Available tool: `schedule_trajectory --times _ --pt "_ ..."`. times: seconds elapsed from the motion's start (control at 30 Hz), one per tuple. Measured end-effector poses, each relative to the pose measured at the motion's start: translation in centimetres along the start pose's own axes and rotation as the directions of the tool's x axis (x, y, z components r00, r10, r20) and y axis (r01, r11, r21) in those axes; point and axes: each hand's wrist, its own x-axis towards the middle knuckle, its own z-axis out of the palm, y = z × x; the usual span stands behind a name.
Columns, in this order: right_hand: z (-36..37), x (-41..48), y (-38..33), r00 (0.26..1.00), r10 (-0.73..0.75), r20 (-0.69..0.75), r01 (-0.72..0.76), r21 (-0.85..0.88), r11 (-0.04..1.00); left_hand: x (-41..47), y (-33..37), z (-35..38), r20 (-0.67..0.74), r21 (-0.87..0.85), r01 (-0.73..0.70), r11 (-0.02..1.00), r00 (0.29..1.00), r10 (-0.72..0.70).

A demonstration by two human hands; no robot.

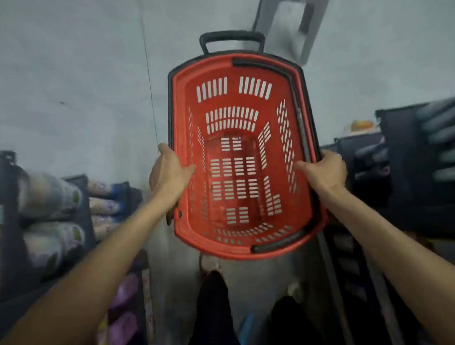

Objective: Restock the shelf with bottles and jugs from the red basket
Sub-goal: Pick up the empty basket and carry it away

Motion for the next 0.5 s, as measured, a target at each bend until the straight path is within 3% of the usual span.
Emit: schedule_trajectory --times 0.27,0.5 --pt "-13.7 -3.2 -22.5 0.973 -0.195 -0.126 0.203 0.057 0.977 1.5 14.2 -22.1 -0.170 0.015 -0.305 0.952 0.938 0.303" --pt "-21.9 -4.3 -35.0 0.933 -0.275 -0.233 0.305 0.101 0.947 4.2 25.7 -34.2 -0.242 0.132 -0.438 0.889 0.855 0.458"
